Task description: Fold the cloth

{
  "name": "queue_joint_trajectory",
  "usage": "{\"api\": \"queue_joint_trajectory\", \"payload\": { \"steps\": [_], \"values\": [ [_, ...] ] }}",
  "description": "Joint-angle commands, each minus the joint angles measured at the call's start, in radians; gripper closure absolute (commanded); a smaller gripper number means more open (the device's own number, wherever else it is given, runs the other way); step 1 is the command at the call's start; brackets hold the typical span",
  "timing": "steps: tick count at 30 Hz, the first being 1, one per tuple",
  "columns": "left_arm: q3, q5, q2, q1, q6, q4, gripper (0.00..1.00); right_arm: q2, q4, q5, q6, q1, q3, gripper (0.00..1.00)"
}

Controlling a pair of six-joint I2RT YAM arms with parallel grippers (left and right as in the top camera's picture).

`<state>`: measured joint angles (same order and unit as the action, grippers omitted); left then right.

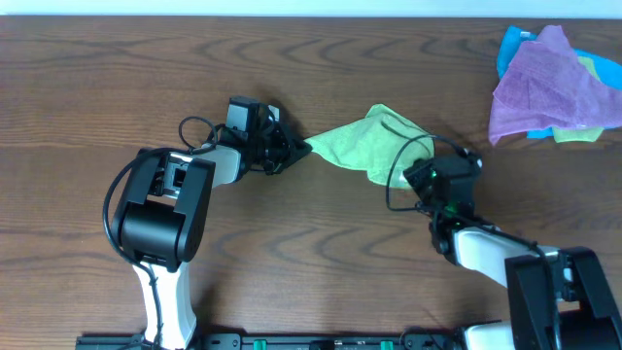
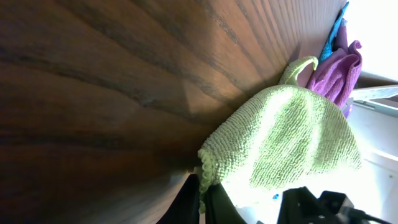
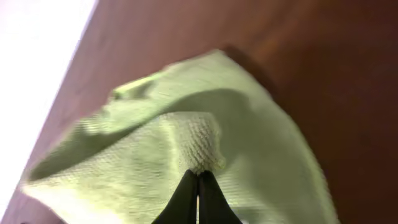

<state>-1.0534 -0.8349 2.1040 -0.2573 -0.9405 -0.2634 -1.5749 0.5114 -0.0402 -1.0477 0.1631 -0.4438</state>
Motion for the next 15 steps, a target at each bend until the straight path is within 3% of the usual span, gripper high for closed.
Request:
{"api": "queue_joint_trajectory", "payload": {
  "steps": [1,4,11,15],
  "values": [
    [0.014,-0.060,0.020,-0.002,0.016,-0.012,0.94,0.040,-0.005,0.103,0.116,-0.012,-0.079,0.98],
    [0.008,-0.145,0.020,0.000,-0.064,-0.090,0.94,0.082,-0.089,0.178,0.130,-0.012,-0.153,0.98],
    [-0.012,-0.225,0.020,0.013,-0.372,-0.540,0.94,0.133,-0.214,0.259,0.198,-0.011,-0.247,0.98],
    [-0.076,-0.260,0.020,0.044,-0.422,-0.565,0.94,0.138,-0.261,0.306,0.277,-0.012,-0.346,0.99]
  ]
}}
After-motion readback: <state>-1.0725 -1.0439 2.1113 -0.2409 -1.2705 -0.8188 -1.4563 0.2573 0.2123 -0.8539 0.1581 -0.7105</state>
